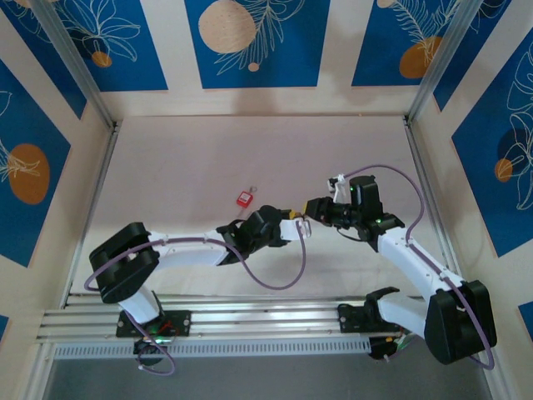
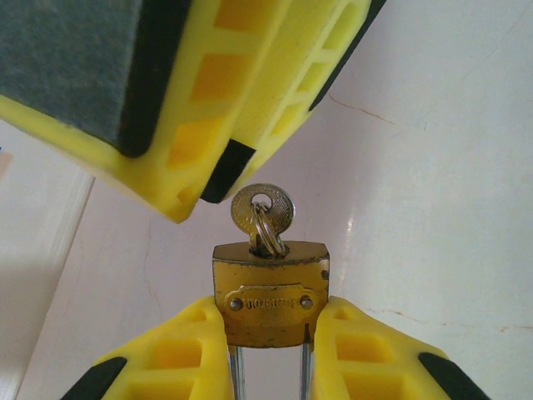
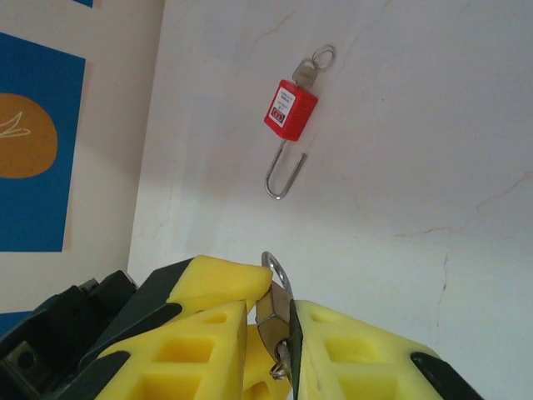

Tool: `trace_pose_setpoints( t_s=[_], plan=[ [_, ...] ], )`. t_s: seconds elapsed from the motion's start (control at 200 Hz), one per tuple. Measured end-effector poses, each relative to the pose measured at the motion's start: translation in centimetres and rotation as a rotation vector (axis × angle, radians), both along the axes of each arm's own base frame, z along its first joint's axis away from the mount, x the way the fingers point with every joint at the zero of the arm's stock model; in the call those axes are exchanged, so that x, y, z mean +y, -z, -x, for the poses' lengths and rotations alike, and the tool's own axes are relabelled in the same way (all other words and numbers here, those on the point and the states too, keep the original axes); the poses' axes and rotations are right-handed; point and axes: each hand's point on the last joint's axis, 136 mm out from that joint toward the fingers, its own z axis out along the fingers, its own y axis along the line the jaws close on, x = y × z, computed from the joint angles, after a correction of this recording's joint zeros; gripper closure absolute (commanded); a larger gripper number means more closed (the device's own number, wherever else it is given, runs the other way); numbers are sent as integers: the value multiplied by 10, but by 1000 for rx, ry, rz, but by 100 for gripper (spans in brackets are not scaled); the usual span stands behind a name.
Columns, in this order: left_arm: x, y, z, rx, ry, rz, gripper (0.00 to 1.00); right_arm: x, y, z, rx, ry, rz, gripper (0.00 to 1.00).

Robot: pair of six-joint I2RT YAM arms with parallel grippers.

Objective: Unlock with the key

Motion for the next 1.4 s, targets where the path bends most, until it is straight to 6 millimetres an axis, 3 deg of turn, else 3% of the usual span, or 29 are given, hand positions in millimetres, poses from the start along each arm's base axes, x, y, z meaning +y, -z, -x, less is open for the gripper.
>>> trace_pose_setpoints(
  t_s=[0.29, 0.47, 0.885, 1.401],
  plan=[
    [0, 0, 0, -2, 1, -3, 80, 3, 3, 5, 3, -22, 13, 74],
    [0, 0, 0, 1, 1, -7, 80, 2, 6, 5, -5, -25, 28, 82],
    [2, 2, -1, 7, -2, -19, 81, 2, 13, 4, 9, -25, 42, 82],
    [5, 2, -4, -14, -10, -42, 81, 6, 16, 0, 11, -27, 35, 96]
  ],
)
